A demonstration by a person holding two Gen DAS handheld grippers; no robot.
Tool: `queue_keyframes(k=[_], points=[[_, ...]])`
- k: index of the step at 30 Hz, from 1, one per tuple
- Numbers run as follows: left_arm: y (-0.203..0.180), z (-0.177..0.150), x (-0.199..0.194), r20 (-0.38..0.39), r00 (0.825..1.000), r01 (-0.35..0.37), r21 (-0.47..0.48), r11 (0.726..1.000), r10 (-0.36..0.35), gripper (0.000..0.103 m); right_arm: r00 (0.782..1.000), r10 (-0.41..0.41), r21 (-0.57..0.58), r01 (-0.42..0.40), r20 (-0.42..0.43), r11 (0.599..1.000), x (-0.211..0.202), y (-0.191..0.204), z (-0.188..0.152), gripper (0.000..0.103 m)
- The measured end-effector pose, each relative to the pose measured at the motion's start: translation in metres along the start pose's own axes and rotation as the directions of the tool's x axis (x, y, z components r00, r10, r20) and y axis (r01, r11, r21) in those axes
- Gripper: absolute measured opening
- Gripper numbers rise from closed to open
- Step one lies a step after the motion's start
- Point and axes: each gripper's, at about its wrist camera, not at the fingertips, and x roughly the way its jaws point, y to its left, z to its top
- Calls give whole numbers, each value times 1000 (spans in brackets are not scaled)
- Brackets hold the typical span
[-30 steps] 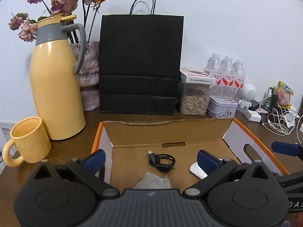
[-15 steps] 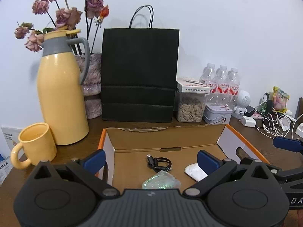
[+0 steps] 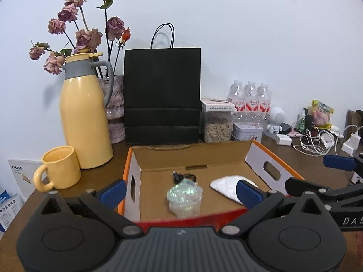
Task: Organize objects
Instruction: 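Withdraw both tools from the box toward the remaining items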
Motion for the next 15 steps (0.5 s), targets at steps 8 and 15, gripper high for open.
queue_keyframes(k=[8, 15], points=[[-3, -18, -30, -24, 1000, -18, 17, 1000, 18, 103, 999, -2, 2, 2, -34, 1000, -31, 2, -19, 103], [-7, -40, -53, -63, 998, -16, 26, 1000, 17, 103, 998, 0, 3, 0, -62, 1000, -55, 7, -34, 103]])
